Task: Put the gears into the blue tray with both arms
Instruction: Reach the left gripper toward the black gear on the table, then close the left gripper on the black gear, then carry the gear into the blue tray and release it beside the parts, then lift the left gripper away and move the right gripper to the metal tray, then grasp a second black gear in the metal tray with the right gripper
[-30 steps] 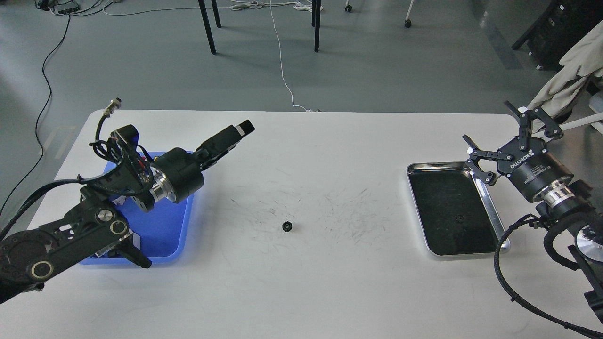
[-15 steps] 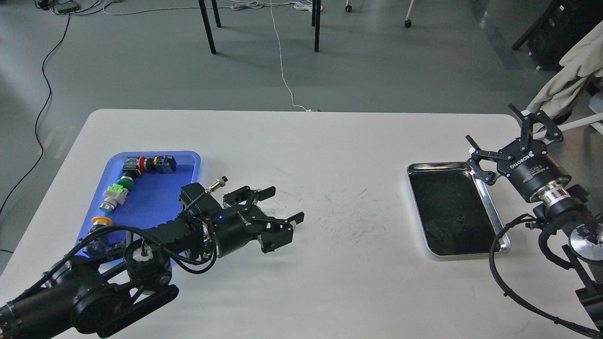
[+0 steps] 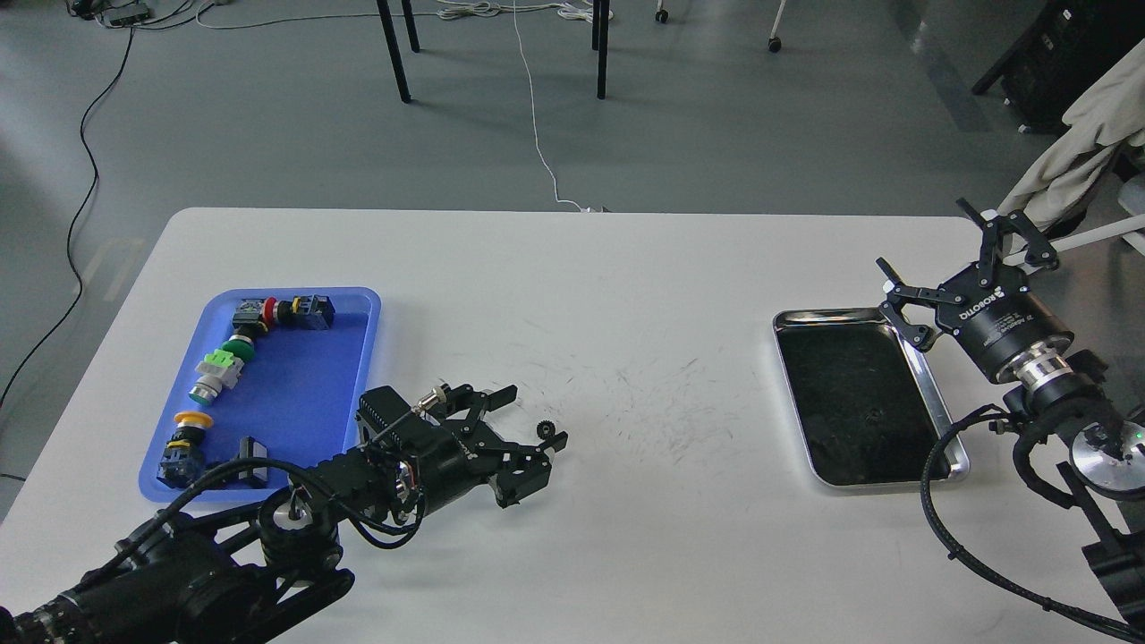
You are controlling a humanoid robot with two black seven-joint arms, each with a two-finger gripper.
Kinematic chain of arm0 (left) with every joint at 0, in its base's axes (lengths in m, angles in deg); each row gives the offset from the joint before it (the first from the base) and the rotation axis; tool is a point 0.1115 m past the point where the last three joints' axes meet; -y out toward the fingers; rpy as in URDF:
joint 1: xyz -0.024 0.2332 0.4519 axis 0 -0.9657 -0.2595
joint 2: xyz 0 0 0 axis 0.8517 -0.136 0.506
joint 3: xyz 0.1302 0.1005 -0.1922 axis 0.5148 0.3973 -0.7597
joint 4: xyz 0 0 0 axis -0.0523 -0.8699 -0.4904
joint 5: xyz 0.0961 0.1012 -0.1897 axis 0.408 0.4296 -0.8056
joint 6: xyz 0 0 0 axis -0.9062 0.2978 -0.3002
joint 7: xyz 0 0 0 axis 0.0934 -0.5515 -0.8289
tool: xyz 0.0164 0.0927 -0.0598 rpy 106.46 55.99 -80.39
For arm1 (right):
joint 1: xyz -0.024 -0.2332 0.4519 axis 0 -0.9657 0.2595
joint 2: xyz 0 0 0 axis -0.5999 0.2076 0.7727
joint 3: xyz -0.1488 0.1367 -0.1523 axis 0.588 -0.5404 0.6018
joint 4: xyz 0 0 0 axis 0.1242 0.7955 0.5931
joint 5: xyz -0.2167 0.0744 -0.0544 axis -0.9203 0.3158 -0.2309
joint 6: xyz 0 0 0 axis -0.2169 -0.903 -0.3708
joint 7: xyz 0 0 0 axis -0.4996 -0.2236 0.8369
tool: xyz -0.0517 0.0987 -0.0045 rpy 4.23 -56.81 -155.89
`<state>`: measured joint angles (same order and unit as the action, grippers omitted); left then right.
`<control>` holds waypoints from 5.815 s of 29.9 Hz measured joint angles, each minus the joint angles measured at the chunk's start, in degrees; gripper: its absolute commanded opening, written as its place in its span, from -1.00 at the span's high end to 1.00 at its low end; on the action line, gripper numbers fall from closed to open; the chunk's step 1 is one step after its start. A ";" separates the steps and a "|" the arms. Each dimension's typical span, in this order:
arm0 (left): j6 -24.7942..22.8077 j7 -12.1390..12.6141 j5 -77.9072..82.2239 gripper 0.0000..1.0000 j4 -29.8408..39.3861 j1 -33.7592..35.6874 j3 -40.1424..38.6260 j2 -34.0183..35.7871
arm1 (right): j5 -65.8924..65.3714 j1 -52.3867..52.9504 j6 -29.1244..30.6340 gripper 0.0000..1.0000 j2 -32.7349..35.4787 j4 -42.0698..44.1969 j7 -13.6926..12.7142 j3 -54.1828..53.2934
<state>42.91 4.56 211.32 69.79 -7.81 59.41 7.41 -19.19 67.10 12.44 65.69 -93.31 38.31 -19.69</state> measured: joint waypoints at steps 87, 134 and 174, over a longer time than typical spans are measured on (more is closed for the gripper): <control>2.96 -5.09 -25.91 -0.95 -12.69 5.45 -3.46 19.90 | -0.54 10.04 0.76 -0.93 0.47 4.19 -0.25 9.71; -33.60 -4.17 -114.73 -0.96 -16.12 20.08 -11.03 12.16 | -54.13 36.58 -2.40 -0.94 29.94 -17.35 -3.57 67.93; -33.18 -4.91 -114.63 -0.96 -15.95 18.61 -10.95 13.41 | -59.86 47.01 1.63 0.24 19.27 -6.33 -4.75 87.06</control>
<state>9.73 -0.35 96.68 53.84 10.80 48.46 20.81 -79.05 114.11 14.08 84.96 -99.64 33.56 67.37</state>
